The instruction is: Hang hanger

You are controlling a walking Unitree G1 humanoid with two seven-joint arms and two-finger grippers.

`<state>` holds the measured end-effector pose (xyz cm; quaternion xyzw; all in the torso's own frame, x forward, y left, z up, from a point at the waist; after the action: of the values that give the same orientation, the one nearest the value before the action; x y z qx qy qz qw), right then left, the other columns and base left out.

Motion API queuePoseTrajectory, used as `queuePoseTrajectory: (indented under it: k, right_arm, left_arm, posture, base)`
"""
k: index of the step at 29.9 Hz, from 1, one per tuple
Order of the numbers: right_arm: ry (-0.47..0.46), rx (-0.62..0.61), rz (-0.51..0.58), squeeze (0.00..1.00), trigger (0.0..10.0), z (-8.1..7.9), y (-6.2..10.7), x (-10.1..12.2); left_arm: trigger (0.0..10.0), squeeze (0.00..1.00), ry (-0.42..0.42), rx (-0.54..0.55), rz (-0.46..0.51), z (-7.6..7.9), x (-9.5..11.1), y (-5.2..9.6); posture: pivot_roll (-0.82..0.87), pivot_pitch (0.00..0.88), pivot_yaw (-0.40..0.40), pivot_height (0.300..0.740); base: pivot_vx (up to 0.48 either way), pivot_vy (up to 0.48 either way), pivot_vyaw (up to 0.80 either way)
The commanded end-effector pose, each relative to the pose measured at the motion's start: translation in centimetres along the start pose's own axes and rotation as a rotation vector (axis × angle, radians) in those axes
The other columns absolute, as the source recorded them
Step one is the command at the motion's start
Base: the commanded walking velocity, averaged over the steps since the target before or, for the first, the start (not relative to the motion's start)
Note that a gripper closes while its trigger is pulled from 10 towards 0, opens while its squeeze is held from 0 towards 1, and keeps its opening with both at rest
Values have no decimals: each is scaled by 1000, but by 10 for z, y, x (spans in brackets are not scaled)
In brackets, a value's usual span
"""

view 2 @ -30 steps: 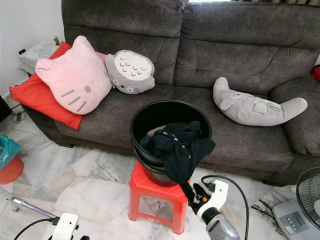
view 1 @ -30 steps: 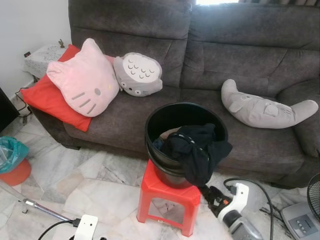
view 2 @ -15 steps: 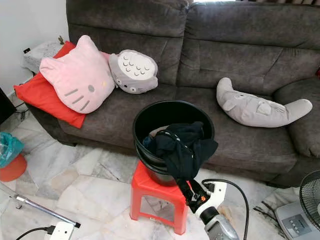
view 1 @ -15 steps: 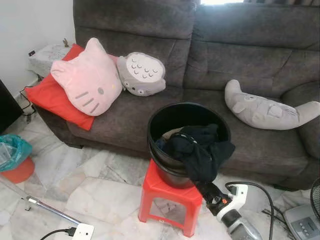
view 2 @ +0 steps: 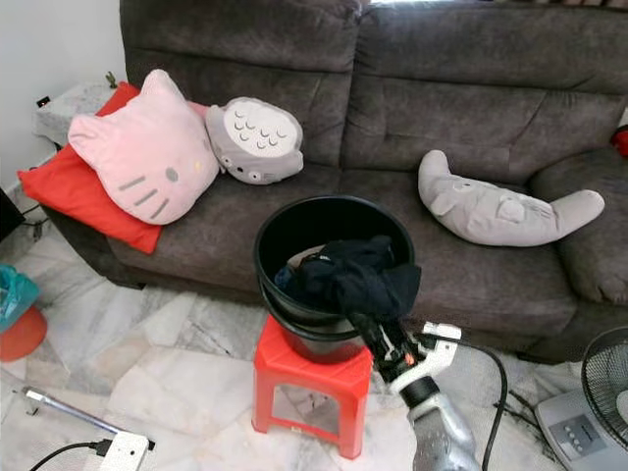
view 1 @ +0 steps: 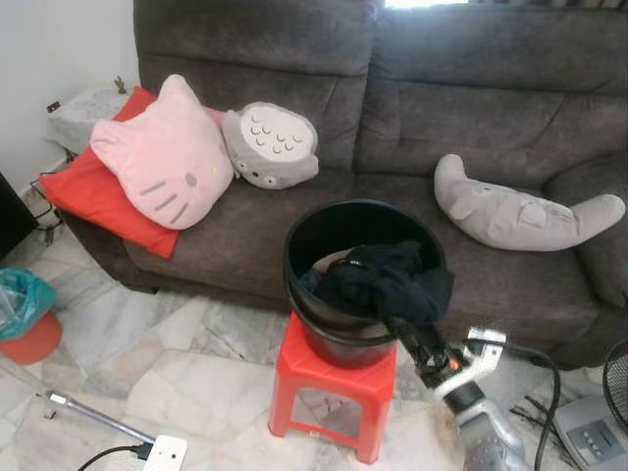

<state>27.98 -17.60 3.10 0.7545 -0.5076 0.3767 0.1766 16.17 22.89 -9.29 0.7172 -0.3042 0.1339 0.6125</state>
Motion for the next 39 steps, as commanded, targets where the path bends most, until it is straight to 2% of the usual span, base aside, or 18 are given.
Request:
queuePoseTrajectory:
  k: [1,7,14,16,22,27,30,37,39]
  right_arm:
    - [36,61,18,0,10000,-7,-13,13]
    - [72,104,29,0,10000,-14,-26,29]
    - [111,113,5,0,10000,-18,-38,35]
    - [146,124,-17,0,10000,-22,-42,34]
    - [153,232,-11,0,10000,-39,-51,42]
    - [183,272,-51,0,10000,-43,-50,41]
    - [238,343,-155,0,10000,-46,-46,33]
    - [283,396,-269,0,10000,-46,-37,21]
    - [283,396,-269,0,10000,-46,-37,21]
  left_arm:
    - [10000,0,-11,-8,-19,3,-4,1]
    - [10000,0,-7,-10,-20,3,-5,1]
    - [10000,0,-6,-7,-20,1,-5,1]
    - [10000,0,-8,-7,-25,1,-7,1]
    - [10000,0,-12,-9,-24,2,-7,2]
    - [10000,0,-13,-10,-23,2,-7,2]
    - [10000,0,-16,-13,-22,3,-6,1]
    - [10000,0,-18,-11,-30,2,-8,2]
    - [10000,0,-18,-11,-30,2,-8,2]
  posture:
    - [-113,0,-10,740]
    - [-108,0,-13,740]
    - [-105,0,-11,740]
    - [-105,0,-11,740]
    - [-108,0,-7,740]
    - [-110,0,-7,740]
    - [-113,0,-6,740]
    - [-112,0,-5,740]
    - [-112,0,-5,740]
  base:
    - [0,0,0]
    - [0,0,0]
    - [0,0,0]
    - [0,0,0]
    - [0,0,0]
    - [0,0,0]
    - [0,0,0]
    - [0,0,0]
    - [0,0,0]
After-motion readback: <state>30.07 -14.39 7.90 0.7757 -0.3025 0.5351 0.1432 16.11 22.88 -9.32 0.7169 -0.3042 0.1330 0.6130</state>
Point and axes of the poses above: a point about 5 cm out from each wrist's last joint towards the gripper, its own y axis pointing back from the gripper into the wrist, its own x axis along the axis of the wrist's last joint, z = x × y, the point moved 1 cm from there along -y, pointing out of the wrist towards the gripper, and after that the axes turned 3 degrees about -y, right-handed, at the moved point
